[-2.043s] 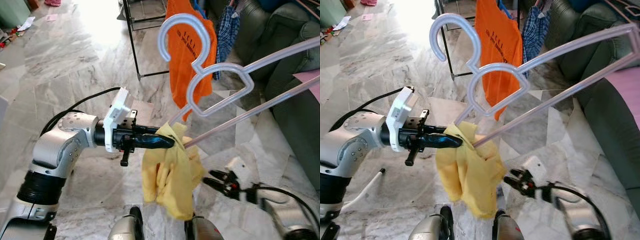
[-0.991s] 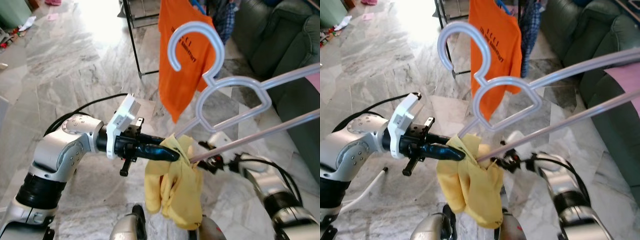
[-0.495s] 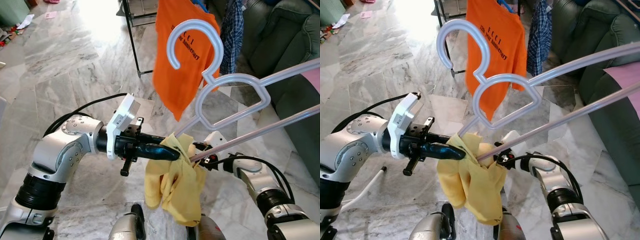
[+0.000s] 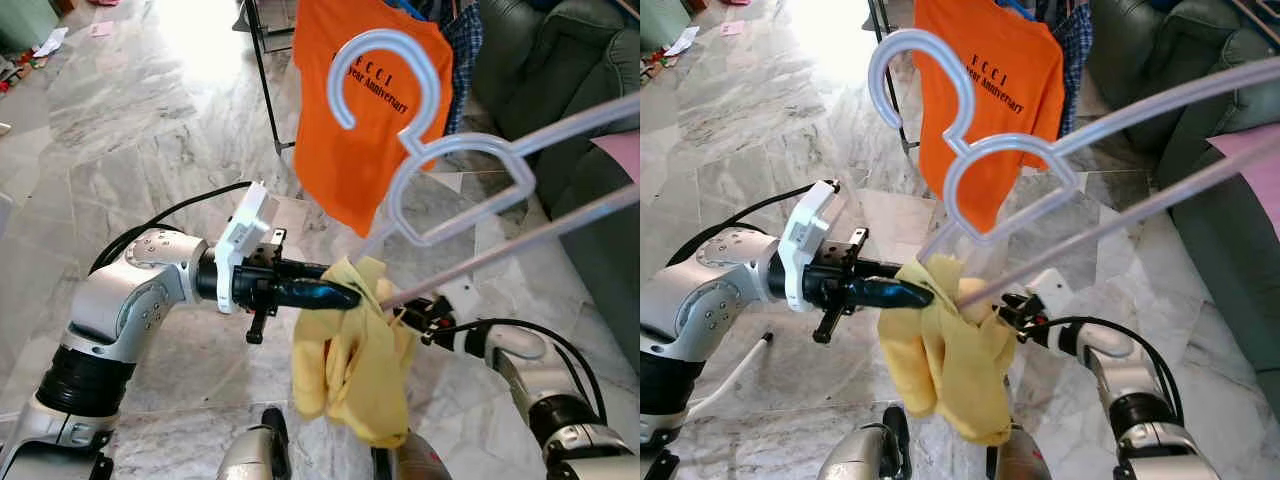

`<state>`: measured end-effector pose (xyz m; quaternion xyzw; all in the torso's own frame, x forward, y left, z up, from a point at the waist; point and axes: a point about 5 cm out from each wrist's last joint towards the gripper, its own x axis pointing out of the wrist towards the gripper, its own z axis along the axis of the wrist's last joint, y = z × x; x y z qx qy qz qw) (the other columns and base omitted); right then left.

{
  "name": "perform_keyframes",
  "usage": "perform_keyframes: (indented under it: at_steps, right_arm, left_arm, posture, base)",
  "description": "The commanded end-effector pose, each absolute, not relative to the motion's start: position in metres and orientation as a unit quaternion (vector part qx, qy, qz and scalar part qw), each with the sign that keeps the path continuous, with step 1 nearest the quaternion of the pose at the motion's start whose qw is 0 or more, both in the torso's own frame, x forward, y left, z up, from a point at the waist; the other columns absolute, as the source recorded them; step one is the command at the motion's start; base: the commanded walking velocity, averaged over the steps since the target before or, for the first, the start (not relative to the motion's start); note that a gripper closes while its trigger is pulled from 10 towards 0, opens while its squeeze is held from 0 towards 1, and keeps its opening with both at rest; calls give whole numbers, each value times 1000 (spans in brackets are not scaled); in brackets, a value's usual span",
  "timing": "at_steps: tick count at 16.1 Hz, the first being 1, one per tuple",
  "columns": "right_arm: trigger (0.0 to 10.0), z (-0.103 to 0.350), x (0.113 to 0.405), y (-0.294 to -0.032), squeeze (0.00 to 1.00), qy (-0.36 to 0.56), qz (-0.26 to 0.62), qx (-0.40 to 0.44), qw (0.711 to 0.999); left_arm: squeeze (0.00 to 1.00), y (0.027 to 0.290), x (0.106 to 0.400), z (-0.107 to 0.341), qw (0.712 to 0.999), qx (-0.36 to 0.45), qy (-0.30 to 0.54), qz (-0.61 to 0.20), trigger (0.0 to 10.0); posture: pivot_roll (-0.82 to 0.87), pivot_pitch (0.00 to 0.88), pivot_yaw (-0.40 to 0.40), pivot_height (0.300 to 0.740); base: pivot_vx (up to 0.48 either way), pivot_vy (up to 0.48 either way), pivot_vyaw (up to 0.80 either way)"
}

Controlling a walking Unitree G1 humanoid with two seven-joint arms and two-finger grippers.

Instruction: Hang hanger

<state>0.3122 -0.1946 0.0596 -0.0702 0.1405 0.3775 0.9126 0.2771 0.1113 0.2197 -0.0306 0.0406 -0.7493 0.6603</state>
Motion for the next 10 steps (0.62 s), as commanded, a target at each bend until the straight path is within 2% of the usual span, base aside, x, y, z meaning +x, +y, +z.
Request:
perform_keyframes:
  at_steps: [1, 6, 10]
  right_arm:
    - [0, 55, 307, -195, 0, 142, 373, -51, 916]
    - [0, 49, 302, -195, 0, 138, 358, -43, 922]
    - [0, 51, 302, -202, 0, 124, 322, -47, 937]
  left_arm:
    - [0, 114, 277, 228, 661, -22, 20, -750, 10000]
    - [0, 113, 281, 229, 663, -17, 13, -748, 10000]
    - [0, 116, 287, 227, 684, -20, 4, -729, 10000]
  posture:
    - [-112, 283, 73, 740]
    - [-119, 276, 80, 740]
    - [-119, 271, 72, 740]
  base:
    - [0, 0, 0]
    - [0, 0, 0]
    - [0, 0, 0]
